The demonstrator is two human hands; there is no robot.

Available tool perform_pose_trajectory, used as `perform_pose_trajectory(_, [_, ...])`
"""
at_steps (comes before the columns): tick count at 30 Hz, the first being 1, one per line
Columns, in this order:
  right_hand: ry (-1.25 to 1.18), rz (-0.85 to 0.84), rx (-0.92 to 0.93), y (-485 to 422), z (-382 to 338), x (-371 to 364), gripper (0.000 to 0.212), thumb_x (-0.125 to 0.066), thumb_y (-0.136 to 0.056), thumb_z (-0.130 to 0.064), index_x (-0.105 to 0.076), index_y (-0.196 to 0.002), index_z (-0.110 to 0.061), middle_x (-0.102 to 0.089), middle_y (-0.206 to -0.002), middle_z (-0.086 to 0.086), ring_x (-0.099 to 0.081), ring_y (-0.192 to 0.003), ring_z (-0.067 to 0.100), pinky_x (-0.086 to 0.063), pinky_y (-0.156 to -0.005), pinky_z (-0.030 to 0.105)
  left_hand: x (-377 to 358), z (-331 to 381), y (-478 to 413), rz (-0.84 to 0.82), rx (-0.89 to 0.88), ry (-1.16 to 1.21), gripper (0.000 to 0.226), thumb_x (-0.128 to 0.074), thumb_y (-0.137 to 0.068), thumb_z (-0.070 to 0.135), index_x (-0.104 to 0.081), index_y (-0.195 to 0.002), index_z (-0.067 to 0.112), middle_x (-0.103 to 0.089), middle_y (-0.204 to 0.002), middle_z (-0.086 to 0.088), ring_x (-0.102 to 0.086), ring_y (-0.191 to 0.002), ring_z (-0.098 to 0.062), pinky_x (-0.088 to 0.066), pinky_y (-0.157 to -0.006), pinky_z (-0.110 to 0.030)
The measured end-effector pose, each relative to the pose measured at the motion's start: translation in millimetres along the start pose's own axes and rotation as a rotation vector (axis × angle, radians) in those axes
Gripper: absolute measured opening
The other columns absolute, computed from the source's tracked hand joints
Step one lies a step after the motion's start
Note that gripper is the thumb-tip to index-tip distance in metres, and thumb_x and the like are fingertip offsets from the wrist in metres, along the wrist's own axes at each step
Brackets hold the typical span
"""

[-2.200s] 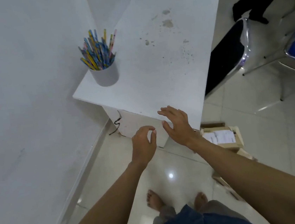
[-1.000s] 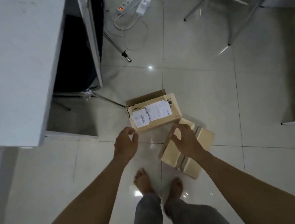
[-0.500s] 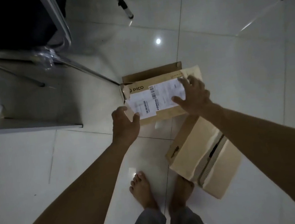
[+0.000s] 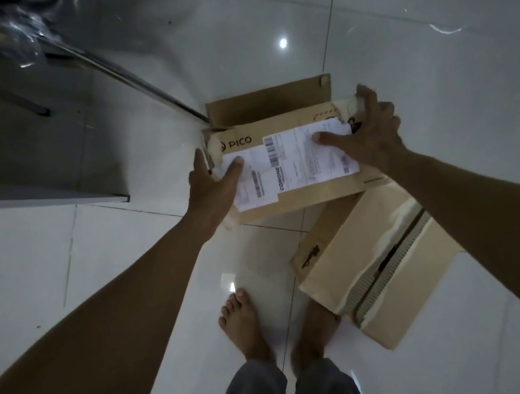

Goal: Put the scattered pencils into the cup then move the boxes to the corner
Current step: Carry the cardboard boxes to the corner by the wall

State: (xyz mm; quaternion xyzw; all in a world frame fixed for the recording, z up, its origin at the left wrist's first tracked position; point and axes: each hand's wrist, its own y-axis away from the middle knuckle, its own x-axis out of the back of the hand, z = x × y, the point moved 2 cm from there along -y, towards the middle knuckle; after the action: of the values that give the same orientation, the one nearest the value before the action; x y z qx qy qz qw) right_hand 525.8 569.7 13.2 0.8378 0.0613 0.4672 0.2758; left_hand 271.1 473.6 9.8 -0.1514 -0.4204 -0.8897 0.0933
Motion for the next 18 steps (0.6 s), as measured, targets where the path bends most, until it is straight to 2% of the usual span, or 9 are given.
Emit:
perform_pose_trajectory(2, [-0.068,0.067,0.036,17.3,2.0,2.4,0.089,-0.074,-0.067,-0.065,-0.031,-0.138,-0.033,-0.035,-0.136,0.013,-0.041,-0.123,0.034,-0.044,-0.095,0.044,6.7,-6.2,8.5,-0.029,0.035,0.031,0.073,-0.048,-0.088,0.061,-0.013,-0.148,0.040,-0.038,-0.147,-0.006,-0.048,-0.126,-0.028,-0.051,-0.091,-0.041])
perform_pose_trajectory(3, [-0.103,0.092,0.042,26.0,3.2,3.1,0.081,-0.070,-0.069,-0.067,-0.035,-0.134,-0.032,-0.038,-0.131,0.013,-0.046,-0.118,0.034,-0.047,-0.092,0.041,9.7,-11.2,13.7,-0.051,0.055,0.070,0.065,-0.044,-0.089,0.063,-0.018,-0.145,0.042,-0.046,-0.139,-0.005,-0.051,-0.122,-0.028,-0.054,-0.087,-0.041])
perform_pose_trajectory(5, [-0.169,0.120,0.038,42.5,5.5,4.5,0.071,-0.064,-0.074,-0.069,-0.039,-0.128,-0.029,-0.041,-0.125,0.013,-0.052,-0.110,0.034,-0.051,-0.091,0.043,15.4,-23.1,25.8,-0.048,0.109,0.172,0.047,-0.040,-0.091,0.062,-0.030,-0.132,0.041,-0.058,-0.115,0.000,-0.060,-0.104,-0.019,-0.056,-0.060,-0.026])
perform_pose_trajectory(7, [-0.228,0.148,0.037,56.7,9.1,4.8,0.067,-0.060,-0.079,-0.067,-0.038,-0.127,-0.025,-0.044,-0.122,0.012,-0.053,-0.108,0.031,-0.051,-0.091,0.045,17.4,-37.4,36.5,-0.008,0.153,0.223,0.043,-0.039,-0.090,0.063,-0.031,-0.124,0.037,-0.059,-0.103,0.000,-0.061,-0.089,-0.013,-0.051,-0.047,-0.020])
perform_pose_trajectory(10, [-0.319,0.158,-0.007,72.2,17.6,7.5,0.067,-0.054,-0.085,-0.064,-0.040,-0.132,-0.019,-0.051,-0.119,0.010,-0.055,-0.105,0.023,-0.049,-0.082,0.032,13.9,-58.7,53.5,0.051,0.292,0.276,0.040,-0.042,-0.091,0.060,-0.029,-0.114,0.030,-0.055,-0.096,-0.003,-0.059,-0.083,-0.018,-0.052,-0.054,-0.030])
perform_pose_trajectory(11, [-0.314,0.132,-0.029,75.5,19.8,8.3,0.066,-0.052,-0.086,-0.064,-0.043,-0.133,-0.018,-0.051,-0.118,0.009,-0.055,-0.102,0.021,-0.045,-0.077,0.027,12.3,-69.5,56.8,0.059,0.338,0.291,0.037,-0.048,-0.092,0.053,-0.028,-0.112,0.029,-0.054,-0.095,-0.004,-0.059,-0.082,-0.018,-0.052,-0.055,-0.032])
perform_pose_trajectory(13, [-0.231,0.068,-0.036,83.4,23.8,8.8,0.061,-0.051,-0.088,-0.062,-0.050,-0.130,-0.018,-0.051,-0.114,0.009,-0.054,-0.098,0.021,-0.041,-0.075,0.026,9.9,-90.2,70.9,0.060,0.406,0.325,0.041,-0.059,-0.089,0.036,-0.025,-0.111,0.031,-0.052,-0.096,-0.003,-0.059,-0.083,-0.020,-0.052,-0.055,-0.033])
perform_pose_trajectory(15, [-0.147,0.030,-0.015,91.7,26.7,7.8,0.052,-0.050,-0.090,-0.058,-0.057,-0.122,-0.017,-0.051,-0.108,0.009,-0.056,-0.094,0.023,-0.043,-0.077,0.028,6.4,-103.2,84.3,0.020,0.434,0.319,0.053,-0.059,-0.085,0.024,-0.021,-0.119,0.037,-0.051,-0.103,-0.003,-0.059,-0.090,-0.024,-0.055,-0.059,-0.036])
perform_pose_trajectory(18, [-0.145,0.015,-0.059,105.5,29.3,7.3,0.055,-0.038,-0.093,-0.062,-0.059,-0.100,-0.012,-0.056,-0.094,0.004,-0.056,-0.086,0.020,-0.038,-0.067,0.027,9.7,-102.4,97.3,0.039,0.448,0.292,0.063,-0.049,-0.089,0.018,-0.016,-0.139,0.034,-0.052,-0.117,-0.006,-0.059,-0.101,-0.031,-0.052,-0.085,-0.048])
